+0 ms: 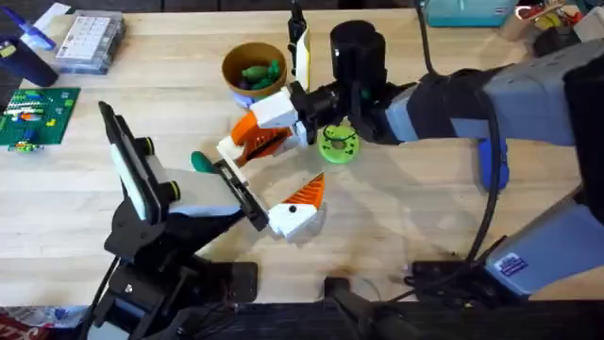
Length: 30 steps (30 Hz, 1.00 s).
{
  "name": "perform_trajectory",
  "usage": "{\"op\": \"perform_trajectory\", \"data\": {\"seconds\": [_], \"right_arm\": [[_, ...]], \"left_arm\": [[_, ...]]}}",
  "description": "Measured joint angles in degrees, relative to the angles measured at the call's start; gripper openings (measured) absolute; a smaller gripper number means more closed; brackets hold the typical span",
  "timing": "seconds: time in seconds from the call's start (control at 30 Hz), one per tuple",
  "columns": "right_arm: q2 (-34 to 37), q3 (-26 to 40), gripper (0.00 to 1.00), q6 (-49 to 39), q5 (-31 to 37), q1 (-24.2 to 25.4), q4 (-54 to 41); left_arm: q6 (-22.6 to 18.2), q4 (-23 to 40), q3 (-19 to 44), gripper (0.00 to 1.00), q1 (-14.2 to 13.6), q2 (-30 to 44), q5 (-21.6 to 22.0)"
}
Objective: Pick up the gripper from the table and insert it into the empty holder that is missing its gripper. Then pick up a screw, insert it into the mounting hole, and use the screwdriver to tighten it. Finally, clean up the table by picking up the vegetable and placing it into the bucket.
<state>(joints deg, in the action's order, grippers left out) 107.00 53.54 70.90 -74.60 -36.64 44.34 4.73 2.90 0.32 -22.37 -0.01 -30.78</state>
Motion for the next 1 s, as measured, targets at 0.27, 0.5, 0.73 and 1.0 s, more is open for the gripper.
{"op": "perform_trajectory", "data": {"seconds": [0.27, 0.5, 0.73, 1.0], "right_arm": [[0.0, 0.0, 0.713, 0.0, 0.0, 0.0, 0.0], [0.0, 0.0, 0.944, 0.0, 0.0, 0.1, 0.0], [0.0, 0.0, 0.993, 0.0, 0.0, 2.8, 0.0], [0.0, 0.0, 0.993, 0.0, 0.0, 11.7, 0.0]], "left_arm": [[0.0, 0.0, 0.0, 0.986, 0.0, 0.0, -1.0], [0.0, 0.0, 0.0, 0.986, 0.0, 0.0, -1.0], [0.0, 0.0, 0.0, 0.988, 0.0, 0.0, -1.0], [0.0, 0.0, 0.0, 0.988, 0.0, 0.0, -1.0]]}}
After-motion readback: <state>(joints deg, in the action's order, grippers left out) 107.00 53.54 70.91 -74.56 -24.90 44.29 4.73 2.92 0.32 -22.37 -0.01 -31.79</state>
